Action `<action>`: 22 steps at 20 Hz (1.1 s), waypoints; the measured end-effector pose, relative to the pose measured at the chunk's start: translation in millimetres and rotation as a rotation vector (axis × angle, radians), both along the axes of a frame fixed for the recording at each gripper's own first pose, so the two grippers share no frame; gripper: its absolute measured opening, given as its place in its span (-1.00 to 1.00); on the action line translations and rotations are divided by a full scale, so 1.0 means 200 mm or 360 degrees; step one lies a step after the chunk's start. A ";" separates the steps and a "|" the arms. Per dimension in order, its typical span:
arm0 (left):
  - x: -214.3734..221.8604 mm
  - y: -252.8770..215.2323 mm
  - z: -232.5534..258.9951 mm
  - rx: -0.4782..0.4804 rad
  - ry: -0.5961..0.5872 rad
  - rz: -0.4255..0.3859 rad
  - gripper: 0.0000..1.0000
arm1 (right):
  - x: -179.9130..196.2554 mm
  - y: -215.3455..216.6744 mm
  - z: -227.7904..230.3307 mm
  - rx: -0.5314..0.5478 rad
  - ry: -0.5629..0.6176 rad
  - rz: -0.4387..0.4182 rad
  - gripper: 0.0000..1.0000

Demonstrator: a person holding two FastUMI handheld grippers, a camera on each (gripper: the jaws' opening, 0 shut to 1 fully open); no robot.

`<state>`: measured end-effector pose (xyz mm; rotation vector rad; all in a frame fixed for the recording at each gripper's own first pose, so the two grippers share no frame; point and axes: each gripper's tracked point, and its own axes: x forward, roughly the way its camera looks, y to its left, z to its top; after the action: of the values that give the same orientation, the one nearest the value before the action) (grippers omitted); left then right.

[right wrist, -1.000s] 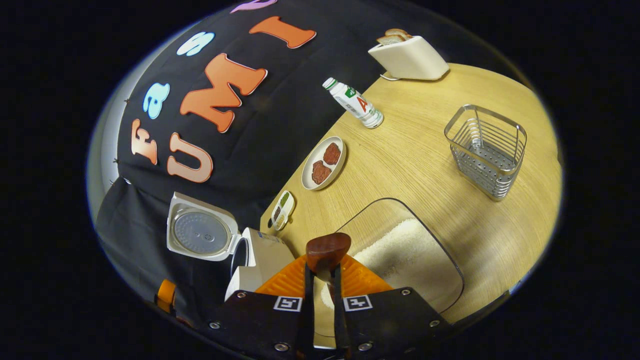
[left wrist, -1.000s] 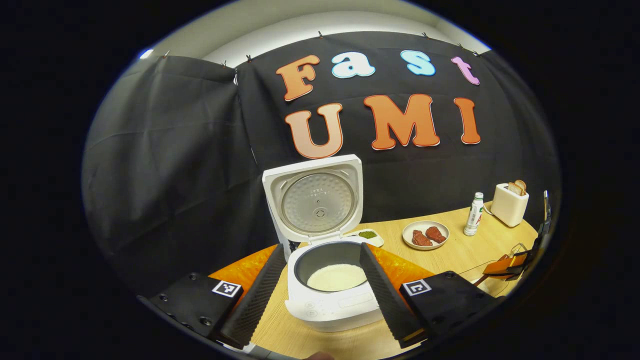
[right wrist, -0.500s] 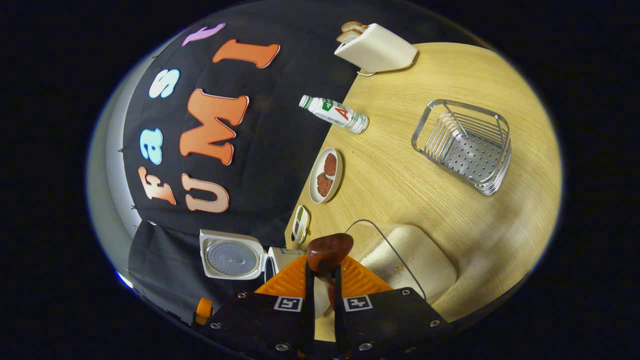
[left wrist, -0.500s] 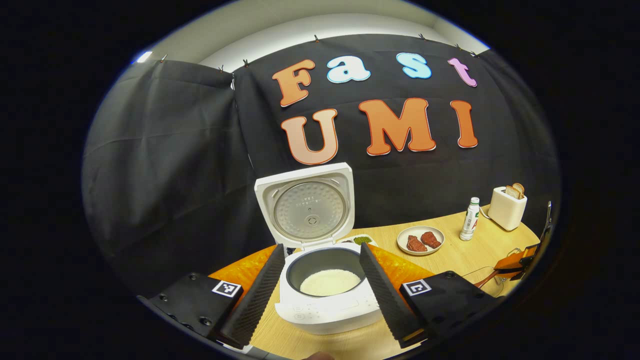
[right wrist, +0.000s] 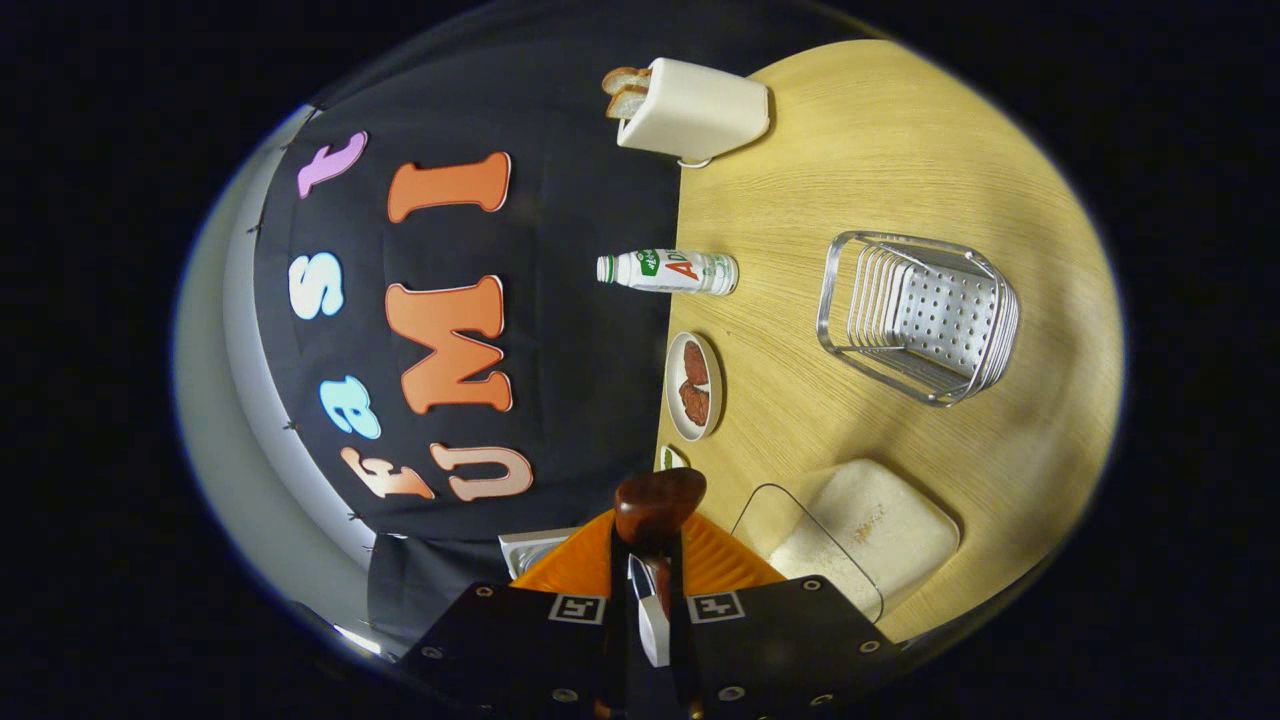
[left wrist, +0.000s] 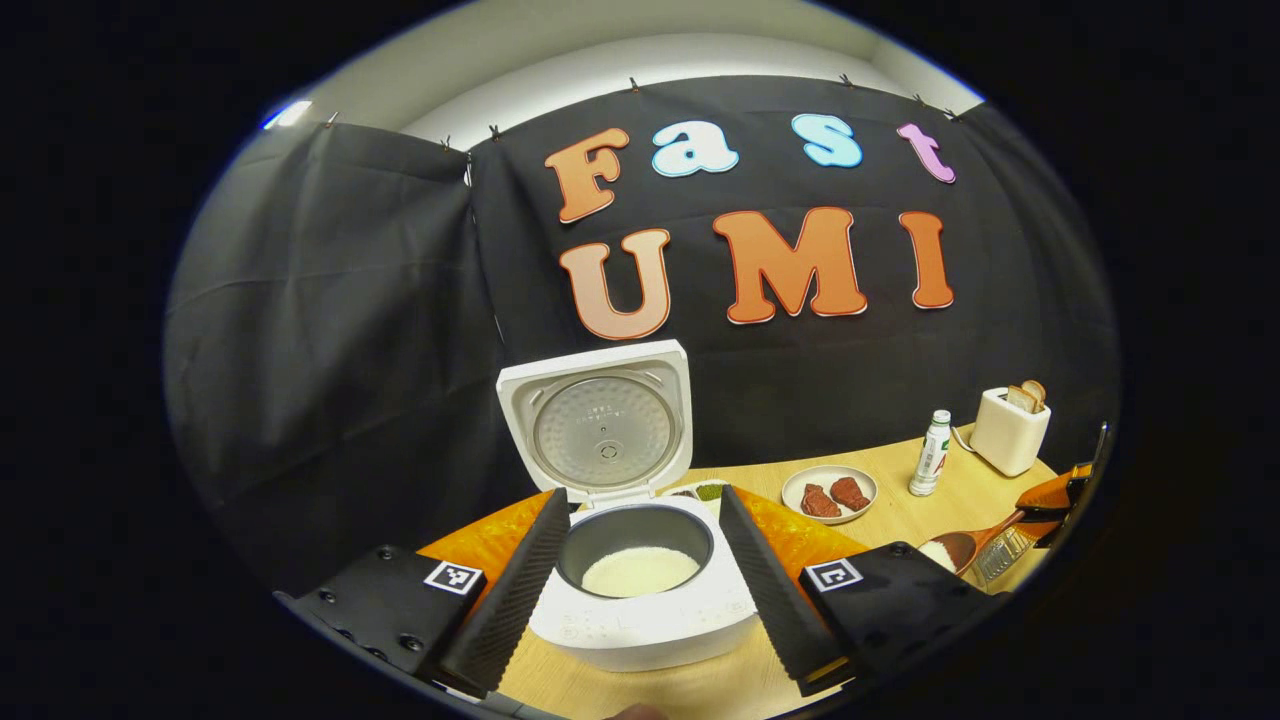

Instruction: Close the left gripper, press the button to open the rice cooker; take a wooden spoon from the chopstick holder with the right hand, scoop a spoonful of rice and pour it into the rice cooker, then put the wooden spoon back into the chopstick holder.

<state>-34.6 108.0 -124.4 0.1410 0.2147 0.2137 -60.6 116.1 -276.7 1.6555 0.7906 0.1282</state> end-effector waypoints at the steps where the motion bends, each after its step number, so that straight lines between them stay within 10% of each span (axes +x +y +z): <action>1: -0.01 -0.01 0.00 0.0009 -0.0003 0.0005 1.00 | 0.02 -0.01 0.04 0.0025 -0.0016 -0.0013 -0.69; 22: -0.33 0.52 -0.07 -0.0042 -0.0008 0.0438 1.00 | 0.42 0.89 0.75 0.0232 -0.0287 0.0415 -0.70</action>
<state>-101.2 211.9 -139.2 0.0844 0.2319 0.4844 22.8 293.7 -127.6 1.6433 0.8717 0.5217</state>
